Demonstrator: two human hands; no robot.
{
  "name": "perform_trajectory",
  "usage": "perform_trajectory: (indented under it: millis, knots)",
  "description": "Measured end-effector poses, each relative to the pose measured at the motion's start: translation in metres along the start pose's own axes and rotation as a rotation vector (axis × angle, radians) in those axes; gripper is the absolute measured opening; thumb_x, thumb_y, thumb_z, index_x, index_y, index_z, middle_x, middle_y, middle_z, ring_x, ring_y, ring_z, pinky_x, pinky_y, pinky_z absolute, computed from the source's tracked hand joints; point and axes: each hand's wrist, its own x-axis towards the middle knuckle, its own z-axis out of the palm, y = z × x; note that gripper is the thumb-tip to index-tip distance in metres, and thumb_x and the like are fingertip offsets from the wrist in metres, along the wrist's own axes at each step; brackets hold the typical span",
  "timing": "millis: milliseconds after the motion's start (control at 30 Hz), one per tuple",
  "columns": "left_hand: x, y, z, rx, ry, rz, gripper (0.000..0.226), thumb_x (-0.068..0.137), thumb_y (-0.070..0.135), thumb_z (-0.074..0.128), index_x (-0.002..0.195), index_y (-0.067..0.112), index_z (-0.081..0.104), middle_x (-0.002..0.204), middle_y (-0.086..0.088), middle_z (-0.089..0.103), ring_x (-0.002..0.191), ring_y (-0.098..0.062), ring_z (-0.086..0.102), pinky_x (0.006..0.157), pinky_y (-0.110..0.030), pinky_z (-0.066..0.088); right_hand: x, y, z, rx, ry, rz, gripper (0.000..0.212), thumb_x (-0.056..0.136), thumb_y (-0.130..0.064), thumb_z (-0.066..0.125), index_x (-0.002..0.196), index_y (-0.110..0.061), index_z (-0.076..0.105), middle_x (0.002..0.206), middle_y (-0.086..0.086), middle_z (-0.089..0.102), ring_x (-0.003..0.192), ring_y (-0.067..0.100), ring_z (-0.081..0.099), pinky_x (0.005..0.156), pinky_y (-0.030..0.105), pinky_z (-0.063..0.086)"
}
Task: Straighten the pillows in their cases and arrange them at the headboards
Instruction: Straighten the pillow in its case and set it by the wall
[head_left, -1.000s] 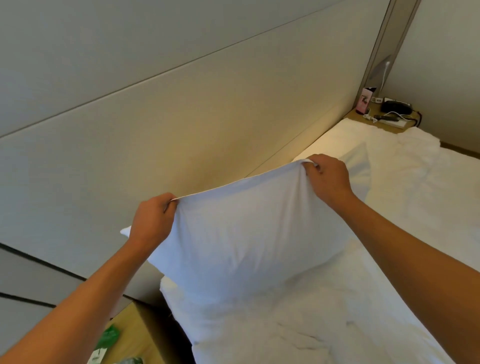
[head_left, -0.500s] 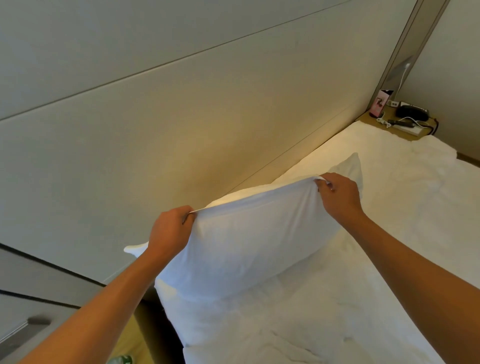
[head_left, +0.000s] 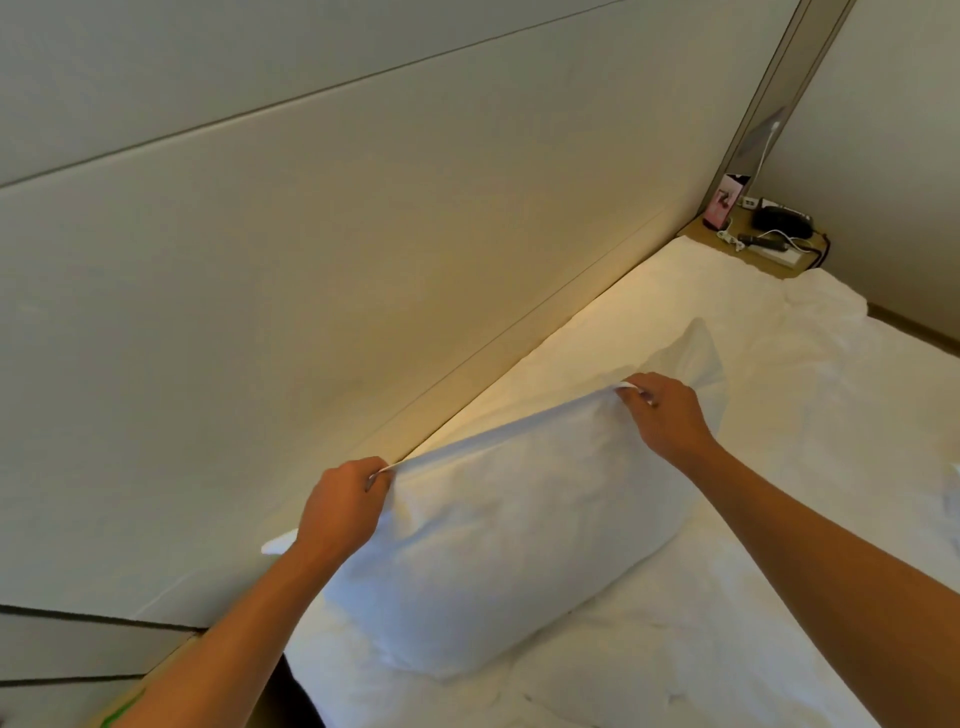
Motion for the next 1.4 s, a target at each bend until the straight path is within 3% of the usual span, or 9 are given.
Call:
perform_trajectory:
  millis: [100,400,667,767,867,933,1000,1167,1400]
  knots:
    - [0.013,-0.004,0.000,0.000,0.002,0.003,0.031,0.104,0.020,0.053,0.076,0.016,0.065,0.069,-0.006,0.064,0.067,-0.028,0.059,0.060,-0.032,0.041,0.008,-0.003,0.010,-0.011,0.011,0.009,0.036,0.106,-0.037,0.055,0.126,-0.011,0.072,0.127,0.013,0.072,0.112,0.031,0.067,0.098,0.031,0.046]
    - [0.052,-0.013,-0.026,-0.059,0.097,0.047,0.030,0.104,0.022,0.051,0.078,0.020,0.068,0.066,-0.001,0.065,0.062,-0.022,0.063,0.062,-0.037,0.051,0.058,-0.050,0.026,-0.073,0.096,-0.018,0.040,0.109,-0.036,0.048,0.130,-0.007,0.068,0.127,0.015,0.071,0.115,0.034,0.067,0.102,0.038,0.049]
    - [0.073,-0.020,-0.073,-0.057,0.342,0.054,0.030,0.103,0.023,0.051,0.076,0.019,0.063,0.058,0.003,0.058,0.061,-0.024,0.061,0.060,-0.039,0.048,0.108,-0.122,0.029,0.106,0.213,-0.155,0.034,0.108,-0.034,0.051,0.122,-0.012,0.073,0.118,0.009,0.073,0.109,0.028,0.066,0.100,0.040,0.053]
    - [0.080,-0.031,-0.073,-0.070,0.330,-0.021,0.030,0.101,0.017,0.052,0.072,0.016,0.058,0.057,-0.002,0.055,0.062,-0.030,0.055,0.055,-0.036,0.038,0.116,-0.134,0.047,0.067,0.127,-0.230,0.035,0.108,-0.032,0.052,0.128,-0.011,0.071,0.138,0.010,0.065,0.128,0.030,0.059,0.112,0.041,0.045]
    - [0.079,-0.038,-0.049,-0.077,0.189,-0.108,0.020,0.100,0.018,0.060,0.115,0.009,0.068,0.103,-0.015,0.073,0.103,-0.039,0.065,0.080,-0.040,0.047,0.104,-0.119,0.084,-0.014,0.001,-0.280,0.037,0.107,-0.029,0.055,0.138,-0.013,0.065,0.157,0.014,0.047,0.147,0.029,0.043,0.121,0.040,0.034]
    - [0.070,-0.041,-0.025,-0.008,0.112,-0.040,0.048,0.098,0.026,0.065,0.143,0.010,0.053,0.146,-0.015,0.055,0.139,-0.034,0.047,0.110,-0.042,0.038,0.082,-0.097,0.116,-0.053,-0.073,-0.238,0.048,0.105,-0.033,0.059,0.149,-0.015,0.053,0.161,0.013,0.042,0.150,0.029,0.038,0.122,0.040,0.031]
    - [0.062,-0.040,-0.004,0.096,0.104,0.069,0.061,0.099,0.034,0.063,0.153,0.015,0.042,0.165,-0.013,0.030,0.153,-0.031,0.025,0.120,-0.044,0.029,0.056,-0.073,0.146,-0.045,-0.121,-0.118,0.060,0.102,-0.038,0.063,0.155,-0.015,0.044,0.161,0.011,0.042,0.149,0.027,0.038,0.122,0.038,0.030]
    - [0.059,-0.047,0.040,0.452,-0.118,0.193,0.067,0.105,0.049,0.041,0.162,0.023,0.018,0.172,-0.010,-0.004,0.159,-0.029,-0.003,0.128,-0.044,0.012,0.003,-0.033,0.198,-0.026,-0.307,0.102,0.071,0.101,-0.043,0.063,0.160,-0.015,0.036,0.163,0.011,0.040,0.151,0.027,0.035,0.123,0.037,0.028]
    - [0.067,-0.067,0.053,0.469,-0.175,0.202,0.065,0.104,0.051,0.040,0.162,0.026,0.022,0.172,-0.010,0.000,0.159,-0.029,-0.001,0.127,-0.043,0.010,-0.016,-0.045,0.232,0.032,-0.437,0.143,0.078,0.100,-0.052,0.060,0.165,-0.028,0.024,0.169,0.007,0.028,0.155,0.026,0.031,0.125,0.046,0.031]
